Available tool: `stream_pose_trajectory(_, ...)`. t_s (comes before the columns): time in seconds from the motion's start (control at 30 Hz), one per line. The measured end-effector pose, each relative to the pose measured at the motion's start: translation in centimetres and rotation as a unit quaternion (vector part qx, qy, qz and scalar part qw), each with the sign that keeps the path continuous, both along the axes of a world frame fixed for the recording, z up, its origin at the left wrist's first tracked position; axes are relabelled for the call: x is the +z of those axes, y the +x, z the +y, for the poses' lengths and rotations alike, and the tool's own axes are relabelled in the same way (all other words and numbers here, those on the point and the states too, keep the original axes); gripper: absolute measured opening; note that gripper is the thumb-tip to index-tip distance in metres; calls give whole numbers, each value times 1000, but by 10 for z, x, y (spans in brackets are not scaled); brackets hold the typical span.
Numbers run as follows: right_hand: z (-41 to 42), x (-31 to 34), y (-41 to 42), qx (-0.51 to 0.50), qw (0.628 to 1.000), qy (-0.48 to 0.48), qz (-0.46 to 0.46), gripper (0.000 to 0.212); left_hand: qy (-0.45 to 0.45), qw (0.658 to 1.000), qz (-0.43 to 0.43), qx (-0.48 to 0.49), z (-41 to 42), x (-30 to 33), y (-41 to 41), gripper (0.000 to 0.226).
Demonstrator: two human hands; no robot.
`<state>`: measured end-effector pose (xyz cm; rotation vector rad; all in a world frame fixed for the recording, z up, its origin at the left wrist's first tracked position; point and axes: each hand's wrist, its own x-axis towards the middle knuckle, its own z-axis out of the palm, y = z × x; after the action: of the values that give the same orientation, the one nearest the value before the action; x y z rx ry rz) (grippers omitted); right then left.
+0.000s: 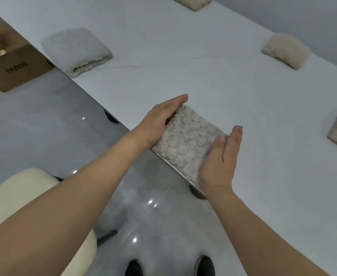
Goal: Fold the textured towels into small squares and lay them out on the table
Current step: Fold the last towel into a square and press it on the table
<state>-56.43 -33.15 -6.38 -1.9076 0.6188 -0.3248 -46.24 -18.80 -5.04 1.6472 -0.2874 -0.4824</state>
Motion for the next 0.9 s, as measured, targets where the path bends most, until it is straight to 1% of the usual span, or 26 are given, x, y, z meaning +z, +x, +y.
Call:
stream_pose_trajectory(0.07, 4, 2, 3, 5, 1000, 5, -6, 53, 0, 1000, -1, -9, 1, -1, 3, 51)
stream_pose_trajectory(0.17, 7, 0, 9, -4, 1000, -26, 0, 54, 40, 998, -23, -31, -1, 0, 5, 44)
stream_pose_trajectory(0.27, 6, -6, 10, 1, 996, -91, 23, 56, 81, 992, -60, -75, -2, -4, 6, 43)
stream_pose_trajectory(0.33, 4, -9, 9, 6, 988, -150, 46, 57, 134, 979, -108, -109, -3, -7, 8, 45)
stream_pose_trajectory(0.37, 3, -10, 8, 3, 981, -184, 63, 58, 174, 966, -142, -128, -2, -10, 9, 47)
stream_pose_trajectory(0.4, 2, -11, 9, -1, 973, -215, 83, 59, 222, 946, -186, -148, 0, -13, 12, 48)
stream_pose_trajectory(0.47, 1, -13, 10, -10, 958, -257, 130, 60, 303, 893, -283, -174, 6, -20, 19, 51)
stream_pose_trajectory(0.5, 1, -13, 11, -12, 950, -271, 152, 60, 327, 873, -315, -178, 9, -24, 21, 54)
stream_pose_trajectory(0.53, 0, -13, 12, -12, 942, -286, 173, 61, 341, 861, -330, -181, 11, -25, 23, 56)
stream_pose_trajectory(0.6, -2, -9, 13, -1, 925, -316, 210, 62, 348, 858, -330, -184, 12, -25, 22, 57)
stream_pose_trajectory(0.7, -4, 12, 17, 32, 917, -320, 236, 62, 344, 874, -292, -182, 13, -12, 22, 53)
stream_pose_trajectory(0.77, -3, 35, 25, 59, 923, -305, 226, 61, 353, 880, -278, -153, 17, 10, 27, 54)
stream_pose_trajectory(0.8, -2, 49, 31, 76, 926, -303, 214, 61, 362, 878, -282, -136, 21, 24, 30, 54)
stream_pose_trajectory(0.9, 6, 91, 52, 128, 925, -313, 173, 60, 396, 857, -315, -100, 30, 69, 40, 56)
